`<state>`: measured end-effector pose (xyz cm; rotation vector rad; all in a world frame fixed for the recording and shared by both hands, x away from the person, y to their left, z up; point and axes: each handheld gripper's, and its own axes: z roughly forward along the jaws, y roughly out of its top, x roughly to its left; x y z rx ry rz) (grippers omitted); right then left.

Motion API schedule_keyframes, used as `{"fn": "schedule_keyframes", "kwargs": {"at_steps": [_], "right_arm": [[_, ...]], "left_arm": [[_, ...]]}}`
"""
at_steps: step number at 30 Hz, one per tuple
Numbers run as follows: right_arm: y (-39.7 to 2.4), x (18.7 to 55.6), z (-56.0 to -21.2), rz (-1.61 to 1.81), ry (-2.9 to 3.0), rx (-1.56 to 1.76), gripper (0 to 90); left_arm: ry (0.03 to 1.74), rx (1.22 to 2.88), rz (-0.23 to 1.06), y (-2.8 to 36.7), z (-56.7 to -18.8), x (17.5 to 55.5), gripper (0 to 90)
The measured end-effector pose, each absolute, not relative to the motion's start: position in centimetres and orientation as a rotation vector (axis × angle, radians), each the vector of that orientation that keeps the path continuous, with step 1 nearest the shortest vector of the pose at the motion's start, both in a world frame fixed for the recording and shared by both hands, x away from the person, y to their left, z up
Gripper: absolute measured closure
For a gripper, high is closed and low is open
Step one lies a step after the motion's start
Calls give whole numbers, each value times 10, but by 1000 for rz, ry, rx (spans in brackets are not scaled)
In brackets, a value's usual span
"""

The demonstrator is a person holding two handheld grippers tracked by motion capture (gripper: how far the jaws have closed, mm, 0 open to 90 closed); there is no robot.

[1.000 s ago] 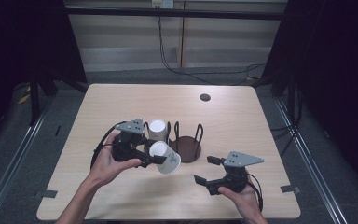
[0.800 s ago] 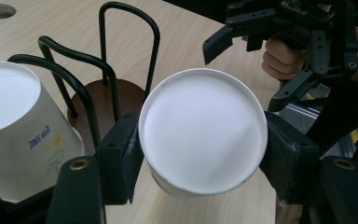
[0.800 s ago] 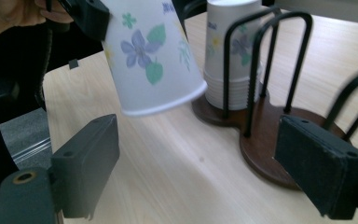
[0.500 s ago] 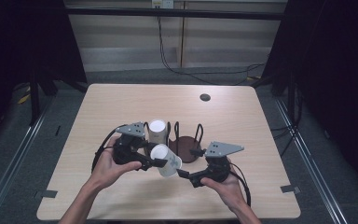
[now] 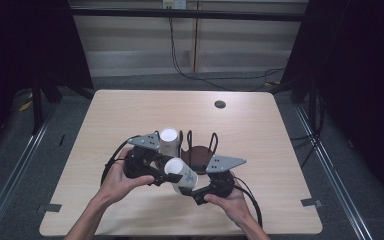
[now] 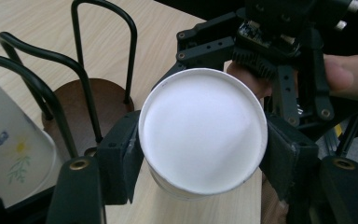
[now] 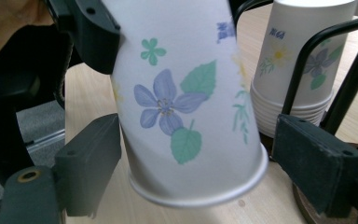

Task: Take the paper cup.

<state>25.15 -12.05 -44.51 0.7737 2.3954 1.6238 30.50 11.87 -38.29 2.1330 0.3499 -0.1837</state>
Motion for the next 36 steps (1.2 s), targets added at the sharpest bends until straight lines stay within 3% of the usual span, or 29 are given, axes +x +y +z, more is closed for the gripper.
{"fn": "schedule_keyframes", "kwargs": {"at_steps": [5,32,36], "right_arm": [[-119,250,-446,1643,2390,738,209],[-118,249,-449,1617,2454,703,294],[-116,249,-449,1601,2483,691,303]], "left_arm": [[346,2133,-196,116,-384,304,364],[347,2110,-244,119,-390,308,350],[366,2112,-237,120,-390,308,268]]}}
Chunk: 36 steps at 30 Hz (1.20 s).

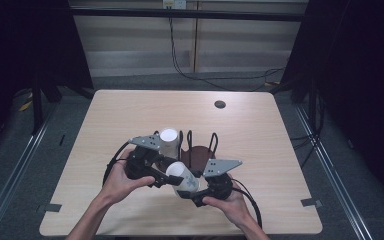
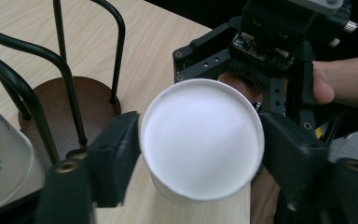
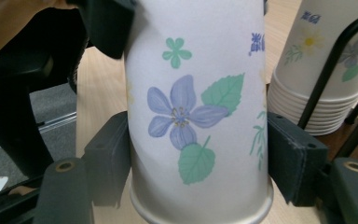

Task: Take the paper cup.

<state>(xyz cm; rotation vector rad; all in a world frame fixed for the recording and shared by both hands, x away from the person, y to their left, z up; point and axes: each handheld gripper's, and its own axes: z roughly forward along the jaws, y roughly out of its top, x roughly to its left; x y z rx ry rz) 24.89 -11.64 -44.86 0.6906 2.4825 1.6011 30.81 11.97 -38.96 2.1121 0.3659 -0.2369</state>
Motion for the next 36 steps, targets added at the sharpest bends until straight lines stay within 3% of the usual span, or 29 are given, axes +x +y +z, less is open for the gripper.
{"fn": "schedule_keyframes", "kwargs": {"at_steps": [7,36], "right_arm": [[-117,250,-448,1585,2512,703,314],[-121,254,-449,1382,2658,710,343]], "left_arm": [[380,2119,-230,121,-387,308,206],[376,2183,-128,136,-395,303,199]]}}
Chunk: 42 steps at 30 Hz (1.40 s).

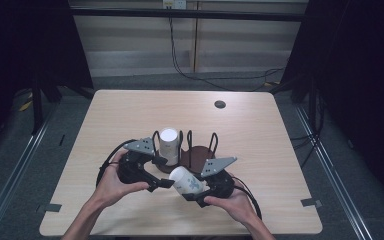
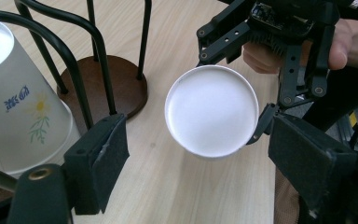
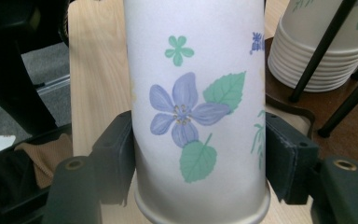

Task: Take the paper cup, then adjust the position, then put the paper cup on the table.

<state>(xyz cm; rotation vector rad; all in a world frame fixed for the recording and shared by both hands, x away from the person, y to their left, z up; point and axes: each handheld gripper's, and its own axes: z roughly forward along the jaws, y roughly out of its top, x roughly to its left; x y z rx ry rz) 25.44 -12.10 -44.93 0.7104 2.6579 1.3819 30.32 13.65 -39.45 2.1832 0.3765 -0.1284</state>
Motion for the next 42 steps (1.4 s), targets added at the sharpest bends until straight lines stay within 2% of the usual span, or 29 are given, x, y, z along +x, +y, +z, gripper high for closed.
{"fn": "schedule_keyframes", "kwargs": {"at_steps": [29,42], "right_arm": [[-117,258,-441,1023,2853,602,346],[-106,262,-432,871,2946,511,345]], "left_arm": [[293,2304,-119,128,-411,297,190],[236,2331,-93,121,-413,290,229]]}}
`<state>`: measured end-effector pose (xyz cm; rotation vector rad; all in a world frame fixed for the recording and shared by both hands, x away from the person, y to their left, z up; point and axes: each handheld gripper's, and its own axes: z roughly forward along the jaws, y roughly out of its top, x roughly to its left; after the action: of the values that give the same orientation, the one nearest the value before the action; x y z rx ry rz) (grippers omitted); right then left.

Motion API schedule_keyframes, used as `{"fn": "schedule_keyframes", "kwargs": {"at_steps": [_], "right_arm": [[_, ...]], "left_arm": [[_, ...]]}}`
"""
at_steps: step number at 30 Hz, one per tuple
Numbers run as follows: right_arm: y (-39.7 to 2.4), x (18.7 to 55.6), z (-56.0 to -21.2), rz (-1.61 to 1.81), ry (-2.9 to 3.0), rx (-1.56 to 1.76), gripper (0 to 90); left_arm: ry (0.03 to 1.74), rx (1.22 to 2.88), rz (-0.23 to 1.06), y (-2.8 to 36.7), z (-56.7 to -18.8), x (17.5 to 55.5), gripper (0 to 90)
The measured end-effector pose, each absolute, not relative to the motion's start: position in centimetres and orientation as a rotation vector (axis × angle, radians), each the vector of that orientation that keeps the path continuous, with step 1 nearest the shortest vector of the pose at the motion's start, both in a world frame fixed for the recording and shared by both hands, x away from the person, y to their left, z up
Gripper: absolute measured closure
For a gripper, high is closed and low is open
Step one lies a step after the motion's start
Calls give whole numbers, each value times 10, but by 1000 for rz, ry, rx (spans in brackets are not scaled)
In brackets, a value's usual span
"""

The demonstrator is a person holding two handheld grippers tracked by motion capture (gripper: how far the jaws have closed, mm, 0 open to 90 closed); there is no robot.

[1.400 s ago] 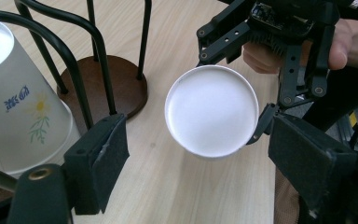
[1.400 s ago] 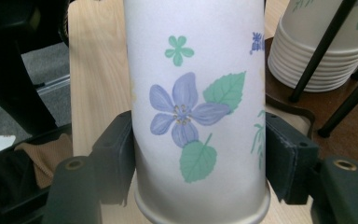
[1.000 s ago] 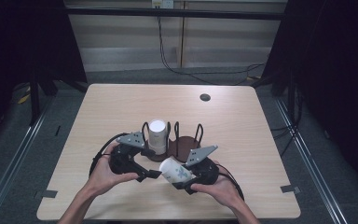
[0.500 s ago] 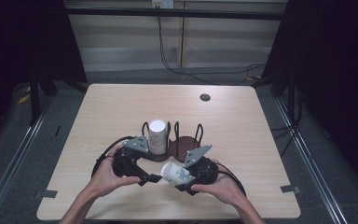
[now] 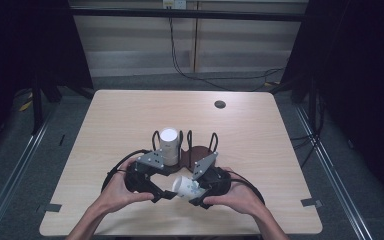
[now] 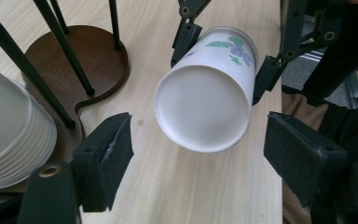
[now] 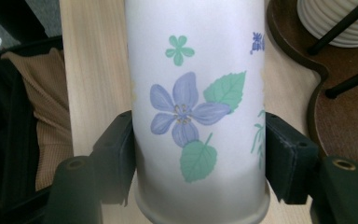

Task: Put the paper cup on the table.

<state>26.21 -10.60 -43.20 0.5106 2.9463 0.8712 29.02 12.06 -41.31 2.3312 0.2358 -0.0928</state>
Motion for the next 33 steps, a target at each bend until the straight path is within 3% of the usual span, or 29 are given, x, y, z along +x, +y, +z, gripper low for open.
{"fn": "schedule_keyframes", "kwargs": {"at_steps": [13,27,33], "right_arm": [[-98,261,-424,736,2995,440,349],[-91,258,-419,657,2991,369,350],[-85,257,-426,633,3018,349,350]], "left_arm": [[204,2375,-89,113,-420,287,196],[168,2442,-122,104,-427,285,227],[123,2456,-166,103,-427,284,280]]}}
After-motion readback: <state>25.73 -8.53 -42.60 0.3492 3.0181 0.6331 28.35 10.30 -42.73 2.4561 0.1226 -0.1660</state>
